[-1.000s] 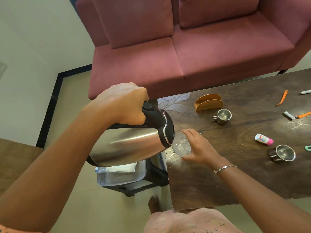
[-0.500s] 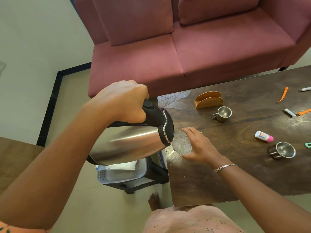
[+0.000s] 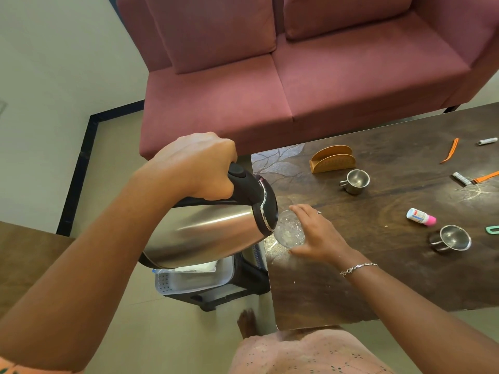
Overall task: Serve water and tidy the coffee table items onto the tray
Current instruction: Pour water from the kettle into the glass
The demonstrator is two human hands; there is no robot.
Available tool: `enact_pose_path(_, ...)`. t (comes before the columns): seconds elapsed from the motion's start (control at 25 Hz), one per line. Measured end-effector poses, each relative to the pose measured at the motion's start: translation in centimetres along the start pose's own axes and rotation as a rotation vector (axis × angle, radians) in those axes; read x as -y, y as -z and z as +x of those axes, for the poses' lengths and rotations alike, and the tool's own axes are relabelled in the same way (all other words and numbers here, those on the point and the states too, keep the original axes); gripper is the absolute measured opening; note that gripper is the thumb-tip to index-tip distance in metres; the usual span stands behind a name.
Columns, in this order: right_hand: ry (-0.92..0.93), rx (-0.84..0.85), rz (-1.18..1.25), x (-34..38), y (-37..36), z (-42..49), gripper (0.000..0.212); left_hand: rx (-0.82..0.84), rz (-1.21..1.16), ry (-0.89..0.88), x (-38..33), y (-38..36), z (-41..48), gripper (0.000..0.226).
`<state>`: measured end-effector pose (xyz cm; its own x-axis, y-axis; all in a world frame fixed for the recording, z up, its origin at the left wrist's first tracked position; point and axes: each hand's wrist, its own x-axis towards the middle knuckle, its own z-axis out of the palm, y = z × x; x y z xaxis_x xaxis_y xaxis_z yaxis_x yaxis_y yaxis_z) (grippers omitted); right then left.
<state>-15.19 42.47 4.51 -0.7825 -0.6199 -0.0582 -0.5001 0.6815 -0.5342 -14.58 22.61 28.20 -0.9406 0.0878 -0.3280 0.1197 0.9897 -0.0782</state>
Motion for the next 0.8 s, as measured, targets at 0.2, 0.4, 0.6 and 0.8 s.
enact_pose_path(0.2,0.002,0.005,0.006,0.15,0.02,-0.02,0.093,0.007,-0.007,-0.005,0.1,-0.2,-0.03,0.013)
enact_pose_path(0.4,0.001,0.014,0.014,0.2,-0.07,0.15,0.092,0.017,-0.012,0.005,0.18,-0.35,0.04,0.013)
enact_pose_path(0.6,0.006,0.014,0.013,0.37,-0.19,0.5,0.092,0.03,-0.012,0.013,0.22,-0.35,0.22,0.024)
enact_pose_path(0.8,0.003,0.026,0.019,0.46,-0.27,0.81,0.093,0.021,-0.014,0.015,0.53,-0.44,0.47,0.023)
